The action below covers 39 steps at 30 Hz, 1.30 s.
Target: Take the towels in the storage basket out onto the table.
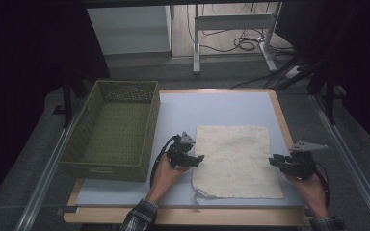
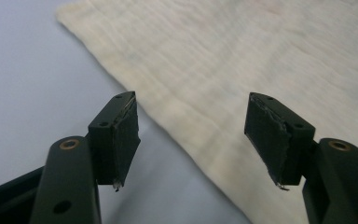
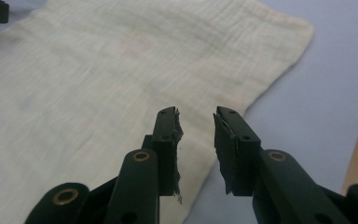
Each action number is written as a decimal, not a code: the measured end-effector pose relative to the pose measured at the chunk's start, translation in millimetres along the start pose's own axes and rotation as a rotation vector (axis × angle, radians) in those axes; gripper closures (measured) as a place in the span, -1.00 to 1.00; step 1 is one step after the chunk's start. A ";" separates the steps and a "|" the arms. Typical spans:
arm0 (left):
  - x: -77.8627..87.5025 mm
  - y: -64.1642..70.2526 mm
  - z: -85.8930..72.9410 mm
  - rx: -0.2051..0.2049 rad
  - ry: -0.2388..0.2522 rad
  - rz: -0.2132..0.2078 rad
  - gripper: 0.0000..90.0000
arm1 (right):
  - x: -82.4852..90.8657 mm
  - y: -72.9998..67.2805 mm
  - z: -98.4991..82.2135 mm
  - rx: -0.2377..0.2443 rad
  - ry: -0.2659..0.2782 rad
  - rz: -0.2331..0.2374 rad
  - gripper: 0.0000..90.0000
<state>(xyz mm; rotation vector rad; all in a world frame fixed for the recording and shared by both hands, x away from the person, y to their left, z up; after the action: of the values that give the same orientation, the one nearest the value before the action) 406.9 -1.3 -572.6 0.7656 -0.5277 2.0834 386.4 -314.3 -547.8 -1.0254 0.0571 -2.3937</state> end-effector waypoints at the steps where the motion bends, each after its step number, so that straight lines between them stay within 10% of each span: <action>1: -2.9 -3.8 2.3 -0.003 -0.002 0.009 -0.21 | -2.8 2.6 3.6 0.000 0.001 -0.009 0.55; 18: -39.9 -64.4 22.9 -0.001 -0.013 0.075 -0.03 | -49.1 46.4 59.4 -0.019 0.005 -0.107 0.52; 29: -45.9 -86.3 32.9 0.043 0.010 0.071 0.19 | -65.7 71.7 75.6 -0.092 0.021 -0.124 0.51; 39: -63.8 -94.5 29.2 0.063 -0.009 0.096 0.05 | -75.6 74.7 86.2 -0.061 0.032 -0.117 0.45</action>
<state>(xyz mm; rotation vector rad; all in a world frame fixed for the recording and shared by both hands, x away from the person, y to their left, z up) 523.7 -1.6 -586.0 0.8005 -0.5145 2.1948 522.5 -327.5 -554.4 -1.0450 0.0838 -2.5282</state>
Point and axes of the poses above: each handheld gripper's, and its own axes: x roughly backward along the jaws, z roughly out of its top, y roughly to its right, the point moved 8 cm from there along -x, roughly forward along the jaws, and after that the axes turned 14 degrees about -x, right-handed, at the moved point
